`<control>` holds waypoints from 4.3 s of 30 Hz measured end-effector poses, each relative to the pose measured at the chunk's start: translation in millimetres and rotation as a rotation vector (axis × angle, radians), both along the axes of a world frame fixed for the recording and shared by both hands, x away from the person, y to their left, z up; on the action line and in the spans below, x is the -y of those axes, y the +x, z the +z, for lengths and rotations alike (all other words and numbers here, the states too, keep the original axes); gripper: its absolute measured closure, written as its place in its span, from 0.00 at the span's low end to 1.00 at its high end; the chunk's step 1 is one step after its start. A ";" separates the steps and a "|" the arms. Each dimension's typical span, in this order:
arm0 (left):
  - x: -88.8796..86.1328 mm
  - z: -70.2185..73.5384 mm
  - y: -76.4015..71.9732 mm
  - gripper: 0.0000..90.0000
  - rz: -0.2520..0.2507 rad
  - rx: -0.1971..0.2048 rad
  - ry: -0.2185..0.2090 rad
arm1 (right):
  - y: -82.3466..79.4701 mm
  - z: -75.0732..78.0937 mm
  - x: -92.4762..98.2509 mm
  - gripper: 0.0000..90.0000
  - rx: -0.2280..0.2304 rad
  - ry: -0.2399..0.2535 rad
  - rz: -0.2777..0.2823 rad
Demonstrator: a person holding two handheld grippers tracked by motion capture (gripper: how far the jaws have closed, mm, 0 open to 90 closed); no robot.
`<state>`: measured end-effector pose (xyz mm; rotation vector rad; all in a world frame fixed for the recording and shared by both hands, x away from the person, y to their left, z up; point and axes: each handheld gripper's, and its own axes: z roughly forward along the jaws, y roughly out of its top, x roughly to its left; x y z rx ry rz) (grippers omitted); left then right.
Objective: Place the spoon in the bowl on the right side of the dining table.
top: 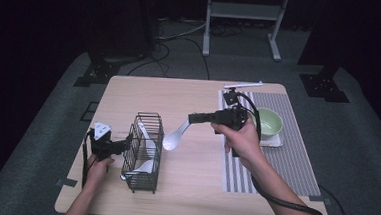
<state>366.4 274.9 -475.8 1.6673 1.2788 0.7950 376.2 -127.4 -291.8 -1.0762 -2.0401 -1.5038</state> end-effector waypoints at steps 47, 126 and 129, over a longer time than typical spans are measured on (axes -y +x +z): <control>0.1 -0.2 0.2 0.02 0.003 0.002 -0.001 | 3.7 -58.0 94.8 0.95 -0.079 0.048 -0.225; -0.1 -0.1 0.4 0.02 0.008 0.003 0.001 | 11.4 -72.1 186.9 0.95 -0.109 0.092 -0.484; -0.1 -0.1 0.4 0.02 0.008 0.002 0.001 | 11.8 -71.7 189.6 0.95 -0.107 0.094 -0.490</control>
